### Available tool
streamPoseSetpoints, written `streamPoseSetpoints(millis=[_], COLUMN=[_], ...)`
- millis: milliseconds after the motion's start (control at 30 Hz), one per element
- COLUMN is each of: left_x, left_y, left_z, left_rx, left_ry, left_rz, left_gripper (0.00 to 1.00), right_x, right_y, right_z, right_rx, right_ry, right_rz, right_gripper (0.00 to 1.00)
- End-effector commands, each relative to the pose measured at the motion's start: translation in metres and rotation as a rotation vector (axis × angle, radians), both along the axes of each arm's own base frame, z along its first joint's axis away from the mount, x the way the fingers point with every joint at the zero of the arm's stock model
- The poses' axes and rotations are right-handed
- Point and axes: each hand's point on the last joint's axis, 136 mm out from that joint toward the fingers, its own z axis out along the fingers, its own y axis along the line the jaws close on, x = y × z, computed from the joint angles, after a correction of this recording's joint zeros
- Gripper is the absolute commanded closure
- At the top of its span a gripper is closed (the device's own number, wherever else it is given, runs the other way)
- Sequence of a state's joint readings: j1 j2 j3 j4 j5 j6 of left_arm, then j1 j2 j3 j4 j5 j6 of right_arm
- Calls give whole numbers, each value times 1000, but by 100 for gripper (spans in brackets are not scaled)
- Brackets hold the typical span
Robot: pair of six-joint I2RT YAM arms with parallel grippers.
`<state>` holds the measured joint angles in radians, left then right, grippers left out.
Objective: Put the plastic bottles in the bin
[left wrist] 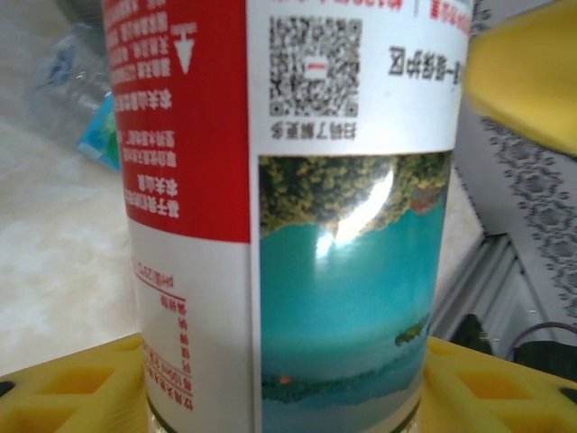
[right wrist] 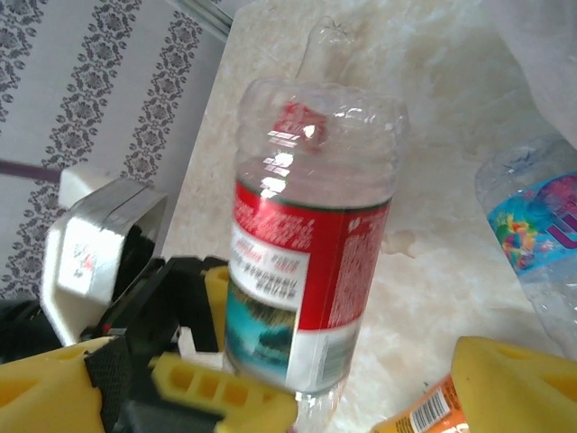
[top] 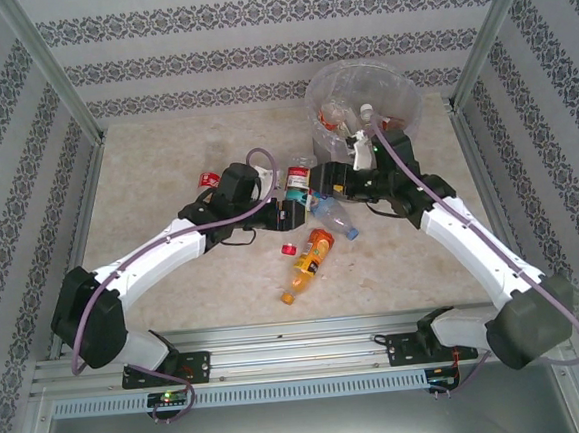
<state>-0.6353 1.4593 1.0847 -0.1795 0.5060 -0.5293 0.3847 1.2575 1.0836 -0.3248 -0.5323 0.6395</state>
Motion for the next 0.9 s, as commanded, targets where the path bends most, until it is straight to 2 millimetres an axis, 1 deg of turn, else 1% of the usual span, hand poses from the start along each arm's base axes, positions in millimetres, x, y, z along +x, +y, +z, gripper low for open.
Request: streamPoseSetpoints(millis=[0, 133, 300, 367, 500, 567, 600, 667, 733, 767, 867], left_x=[-8, -10, -10, -9, -8, -7, -8, -9, -10, -10, -10], left_y=[-16, -17, -18, -20, -25, -26, -26, -25, -25, -24, -20], left_z=[34, 42, 41, 40, 45, 47, 50, 54, 61, 64, 77], left_rx=[-150, -175, -175, -178, -195, -200, -204, -209, -214, -211, -182], left_ry=[-47, -64, -63, -61, -75, -80, -86, -93, -108, -115, -149], left_rz=[-59, -71, -81, -87, -103, -106, -107, -107, -110, -111, -114], left_gripper=[37, 36, 35, 34, 31, 28, 25, 14, 3, 0, 0], right_x=[13, 22, 27, 28, 28, 27, 27, 28, 28, 29, 32], right_y=[13, 23, 28, 29, 26, 23, 20, 14, 6, 2, -17], right_z=[9, 7, 9, 10, 12, 16, 19, 27, 40, 46, 70], right_rx=[39, 45, 69, 65, 57, 58, 58, 60, 63, 64, 62], right_ry=[-29, -36, -42, -44, -47, -56, -65, -80, -109, -125, -179], right_rz=[0, 11, 23, 27, 19, 15, 5, -7, -21, -27, -58], right_gripper=[5, 4, 12, 17, 31, 38, 40, 43, 44, 44, 45])
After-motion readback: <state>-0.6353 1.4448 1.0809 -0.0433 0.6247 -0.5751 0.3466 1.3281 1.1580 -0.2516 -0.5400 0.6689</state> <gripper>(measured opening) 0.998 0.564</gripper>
